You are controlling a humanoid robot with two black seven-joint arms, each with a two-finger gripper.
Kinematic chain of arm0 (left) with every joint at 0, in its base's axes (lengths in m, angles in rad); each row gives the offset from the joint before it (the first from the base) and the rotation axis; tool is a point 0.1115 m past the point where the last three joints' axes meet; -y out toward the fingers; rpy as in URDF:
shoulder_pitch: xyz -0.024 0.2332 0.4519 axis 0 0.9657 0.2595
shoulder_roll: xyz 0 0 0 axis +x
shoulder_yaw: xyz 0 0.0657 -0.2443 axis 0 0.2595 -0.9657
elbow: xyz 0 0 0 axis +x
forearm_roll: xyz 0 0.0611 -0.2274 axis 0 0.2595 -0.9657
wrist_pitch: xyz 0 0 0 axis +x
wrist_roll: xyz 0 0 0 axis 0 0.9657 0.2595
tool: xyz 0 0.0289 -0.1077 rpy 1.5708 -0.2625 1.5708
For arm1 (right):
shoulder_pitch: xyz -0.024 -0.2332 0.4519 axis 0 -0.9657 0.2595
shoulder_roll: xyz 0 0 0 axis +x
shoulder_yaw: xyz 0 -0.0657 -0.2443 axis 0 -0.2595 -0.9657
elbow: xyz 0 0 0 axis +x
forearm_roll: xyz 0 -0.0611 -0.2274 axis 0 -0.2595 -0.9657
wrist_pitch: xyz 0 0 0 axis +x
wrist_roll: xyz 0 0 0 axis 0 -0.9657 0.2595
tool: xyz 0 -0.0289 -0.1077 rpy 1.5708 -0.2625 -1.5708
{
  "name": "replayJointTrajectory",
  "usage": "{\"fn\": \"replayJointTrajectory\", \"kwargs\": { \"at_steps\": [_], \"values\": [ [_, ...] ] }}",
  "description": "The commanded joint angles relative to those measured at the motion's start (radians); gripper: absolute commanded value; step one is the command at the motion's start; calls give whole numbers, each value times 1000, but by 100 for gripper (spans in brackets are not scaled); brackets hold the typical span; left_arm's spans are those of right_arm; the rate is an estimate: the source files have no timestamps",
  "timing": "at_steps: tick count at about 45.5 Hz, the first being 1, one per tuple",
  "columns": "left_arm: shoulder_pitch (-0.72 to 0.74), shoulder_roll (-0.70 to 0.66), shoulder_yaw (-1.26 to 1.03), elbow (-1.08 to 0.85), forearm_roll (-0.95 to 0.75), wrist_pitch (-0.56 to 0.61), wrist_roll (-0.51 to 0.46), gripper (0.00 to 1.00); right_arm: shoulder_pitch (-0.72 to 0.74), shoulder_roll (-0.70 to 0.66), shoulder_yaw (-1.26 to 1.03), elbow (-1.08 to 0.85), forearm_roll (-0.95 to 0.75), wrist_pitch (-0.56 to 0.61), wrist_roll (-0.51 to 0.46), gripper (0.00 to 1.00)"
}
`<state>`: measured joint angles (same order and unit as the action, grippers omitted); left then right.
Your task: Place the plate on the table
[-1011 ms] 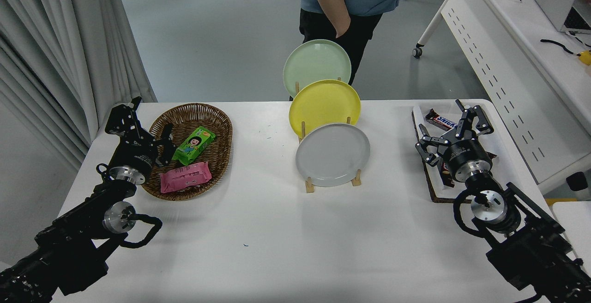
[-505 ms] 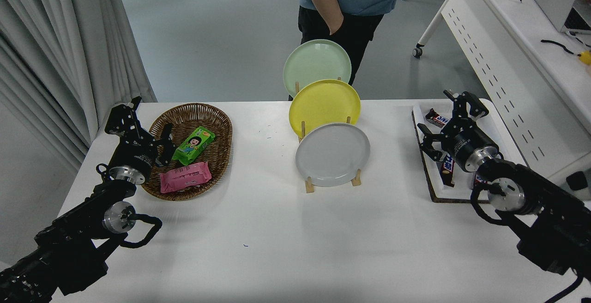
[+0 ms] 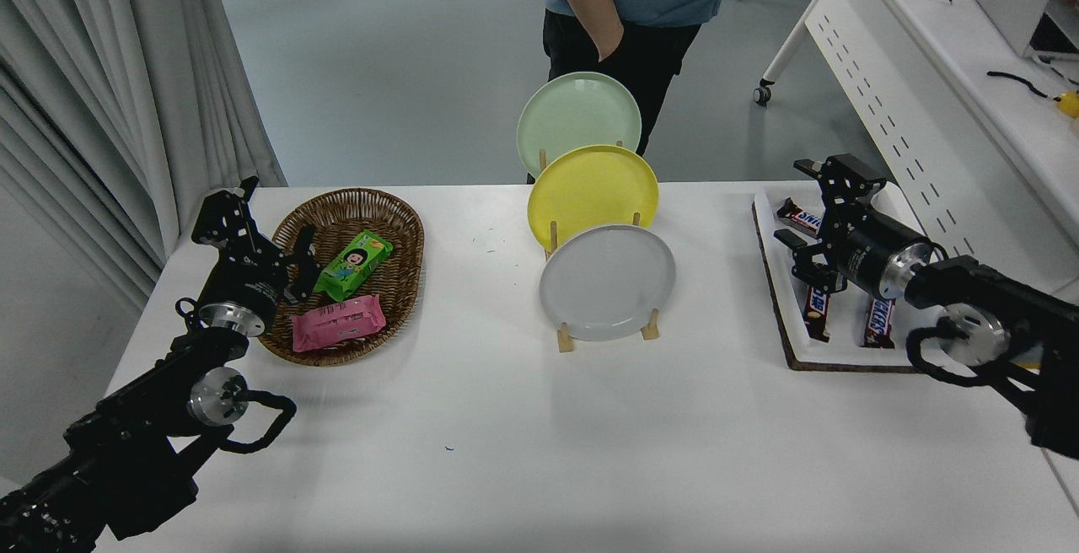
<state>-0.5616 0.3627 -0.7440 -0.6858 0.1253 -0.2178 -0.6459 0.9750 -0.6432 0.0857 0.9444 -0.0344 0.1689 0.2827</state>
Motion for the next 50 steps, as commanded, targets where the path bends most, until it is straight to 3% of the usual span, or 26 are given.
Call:
{"fn": "replayJointTrajectory", "kwargs": {
  "at_steps": [1, 15, 24, 34, 50],
  "values": [
    [-1, -1, 0, 0, -1, 0, 0, 100, 171, -121, -225, 215, 191, -52, 1, 100],
    [0, -1, 0, 0, 0, 0, 0, 100, 295, -127, -314, 407, 490, -382, -8, 100],
    [0, 1, 0, 0, 0, 0, 0, 100, 318, -55, -307, 433, 646, -451, -111, 100],
    [-1, 1, 0, 0, 0, 0, 0, 100, 338, 48, -278, 429, 679, -539, -260, 100],
    [0, 1, 0, 0, -1, 0, 0, 100, 364, 108, -130, 367, 650, -580, -313, 100]
  ]
}}
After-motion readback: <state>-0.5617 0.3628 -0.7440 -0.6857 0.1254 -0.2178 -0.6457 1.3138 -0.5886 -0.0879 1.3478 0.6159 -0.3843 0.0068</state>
